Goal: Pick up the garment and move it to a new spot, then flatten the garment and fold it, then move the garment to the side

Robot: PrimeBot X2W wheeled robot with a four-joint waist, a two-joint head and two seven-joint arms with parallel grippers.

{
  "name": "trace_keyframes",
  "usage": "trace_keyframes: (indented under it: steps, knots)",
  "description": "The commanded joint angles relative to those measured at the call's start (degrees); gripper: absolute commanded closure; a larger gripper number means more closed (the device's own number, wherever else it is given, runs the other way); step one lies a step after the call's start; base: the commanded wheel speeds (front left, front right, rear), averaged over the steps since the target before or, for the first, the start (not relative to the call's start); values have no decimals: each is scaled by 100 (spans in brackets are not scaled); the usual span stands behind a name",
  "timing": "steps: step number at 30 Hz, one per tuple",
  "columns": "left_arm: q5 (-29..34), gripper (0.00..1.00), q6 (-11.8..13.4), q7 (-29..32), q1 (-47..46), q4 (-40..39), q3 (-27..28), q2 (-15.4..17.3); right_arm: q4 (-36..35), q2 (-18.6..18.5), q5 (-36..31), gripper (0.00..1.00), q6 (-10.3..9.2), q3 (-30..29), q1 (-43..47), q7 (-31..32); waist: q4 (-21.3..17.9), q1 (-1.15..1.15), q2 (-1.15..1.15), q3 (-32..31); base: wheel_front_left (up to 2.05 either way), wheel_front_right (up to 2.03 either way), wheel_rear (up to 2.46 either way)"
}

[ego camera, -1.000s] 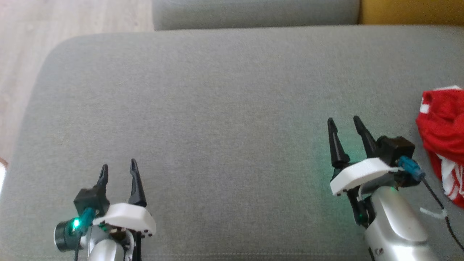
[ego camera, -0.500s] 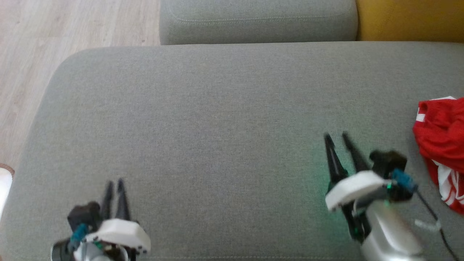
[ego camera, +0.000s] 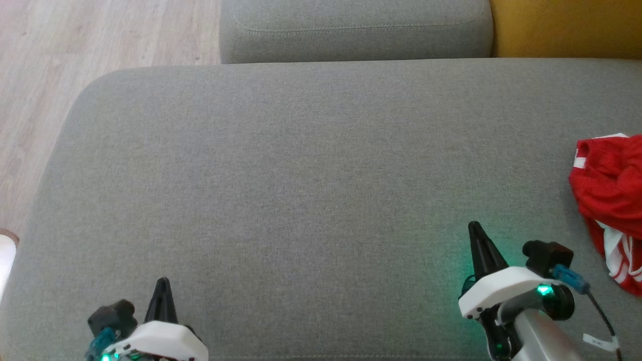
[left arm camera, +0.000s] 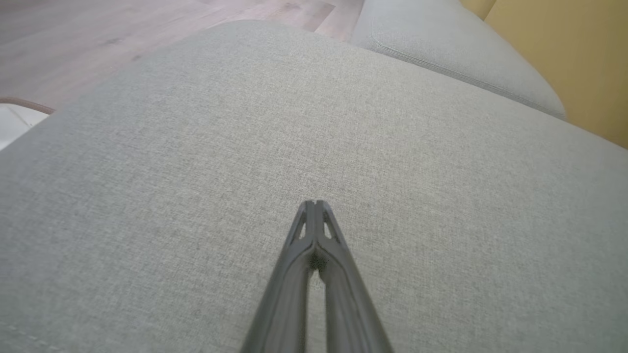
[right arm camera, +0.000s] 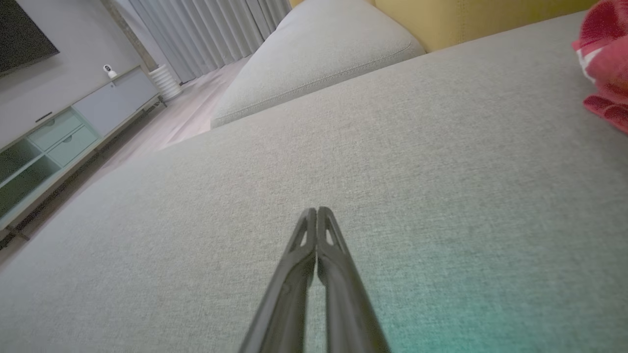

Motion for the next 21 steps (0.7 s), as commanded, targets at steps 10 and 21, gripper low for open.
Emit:
trace_keyframes:
  steps: [10,21]
  knots:
    - [-734,100,-173,174,-313,-275,175,44,-434,1,714,100,7,-168,-190,181,-16,0,0,-13,0,0,0]
    - [-1372,100,-297,341,-368,-343,265,52,-646,3,1317,100,10,-305,-108,349,-32,0,0,-27,0,0,0]
